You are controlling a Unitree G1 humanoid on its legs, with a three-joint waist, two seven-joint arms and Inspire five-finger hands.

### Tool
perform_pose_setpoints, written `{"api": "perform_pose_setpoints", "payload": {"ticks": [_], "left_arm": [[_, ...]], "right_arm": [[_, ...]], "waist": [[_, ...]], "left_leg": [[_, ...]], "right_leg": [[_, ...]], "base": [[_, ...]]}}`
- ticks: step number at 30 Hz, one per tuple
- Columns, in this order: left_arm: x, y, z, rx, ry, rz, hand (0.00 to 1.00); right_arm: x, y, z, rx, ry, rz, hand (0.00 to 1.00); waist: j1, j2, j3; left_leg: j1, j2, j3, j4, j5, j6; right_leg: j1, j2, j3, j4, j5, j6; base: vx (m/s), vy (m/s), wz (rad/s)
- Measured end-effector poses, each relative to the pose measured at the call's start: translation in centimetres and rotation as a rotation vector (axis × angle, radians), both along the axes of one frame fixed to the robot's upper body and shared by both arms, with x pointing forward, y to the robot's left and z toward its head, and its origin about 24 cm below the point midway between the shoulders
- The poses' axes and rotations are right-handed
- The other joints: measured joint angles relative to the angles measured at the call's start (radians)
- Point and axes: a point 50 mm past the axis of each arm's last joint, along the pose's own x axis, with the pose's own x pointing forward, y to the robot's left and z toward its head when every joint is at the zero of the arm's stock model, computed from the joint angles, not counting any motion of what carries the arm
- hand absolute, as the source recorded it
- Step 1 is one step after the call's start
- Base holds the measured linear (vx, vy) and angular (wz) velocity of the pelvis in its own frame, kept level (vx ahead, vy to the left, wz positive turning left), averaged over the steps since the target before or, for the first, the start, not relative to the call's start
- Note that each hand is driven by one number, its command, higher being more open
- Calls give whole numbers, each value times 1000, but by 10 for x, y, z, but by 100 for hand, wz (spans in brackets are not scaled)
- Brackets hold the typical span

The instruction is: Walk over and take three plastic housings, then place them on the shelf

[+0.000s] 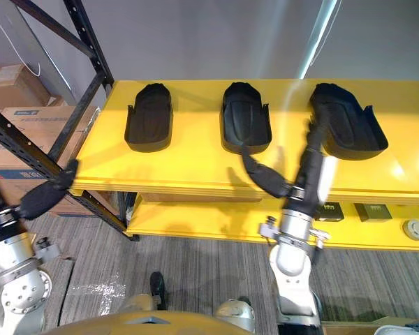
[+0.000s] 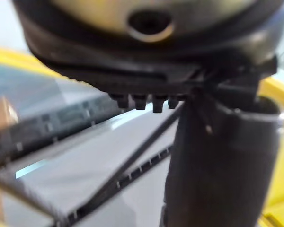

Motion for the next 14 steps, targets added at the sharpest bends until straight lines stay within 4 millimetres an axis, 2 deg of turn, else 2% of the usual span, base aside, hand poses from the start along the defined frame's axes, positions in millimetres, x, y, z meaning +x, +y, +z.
{"api": "perform_pose_setpoints", "payload": {"ticks": [1, 4, 5, 8, 9, 10, 11, 13, 14], "left_arm": [[-8, 8, -8, 7, -7, 125, 100], [-24, 21, -32, -40, 17, 329, 100], [-30, 26, -52, -77, 68, 415, 100], [-47, 29, -100, -147, 238, 544, 100], [-51, 29, -109, -166, 268, 561, 100], [-58, 30, -126, -190, 338, 593, 100], [-60, 30, -133, -207, 368, 606, 100], [-74, 29, -160, -304, 504, 661, 100], [-78, 29, -166, -325, 544, 667, 100]], "right_arm": [[-11, -16, -9, 5, 36, -98, 100], [-32, -39, -35, 42, 124, -271, 100], [-43, -46, -55, 74, 187, -365, 100], [-66, -51, -96, 156, 301, -566, 100], [-70, -50, -104, 171, 321, -603, 100], [-81, -49, -121, 197, 383, -664, 100], [-87, -49, -130, 225, 414, -683, 100], [-106, -49, -161, 368, 549, -714, 100], [-111, -49, -168, 405, 582, -710, 100]], "waist": [[4, -6, -4], [3, -15, -21], [1, -19, -32], [-2, -24, -44], [-2, -26, -43], [-2, -32, -40], [-2, -36, -41], [2, -45, -42], [2, -47, -42]], "left_leg": [[-1, 0, 0, 0, 0, 0], [-7, 1, 0, 0, 2, -4], [-8, 2, 0, 0, 2, -5], [-9, 10, 2, 0, 0, -7], [-5, 12, 3, 0, -1, -8], [5, 16, 3, 0, -6, -5], [8, 17, 3, 0, -8, -7], [20, 20, 7, 0, -11, -10], [22, 21, 8, 0, -12, -10]], "right_leg": [[0, 0, -1, -2, 0, 0], [-1, 3, -2, -12, 2, -2], [-1, 4, -3, -13, 2, -2], [-1, 13, -2, -13, 1, -6], [1, 14, -2, -14, 0, -7], [10, 18, -1, -14, -2, -10], [15, 19, -1, -16, -3, -11], [26, 23, 1, -23, -6, -14], [29, 24, 1, -26, -6, -14]], "base": [[0, 0, 0], [10, -5, 0], [0, 0, 0], [10, -17, -2], [5, -31, -6], [2, -27, -4], [-1, -34, -4], [-6, -17, -5], [-2, -7, -4]]}}
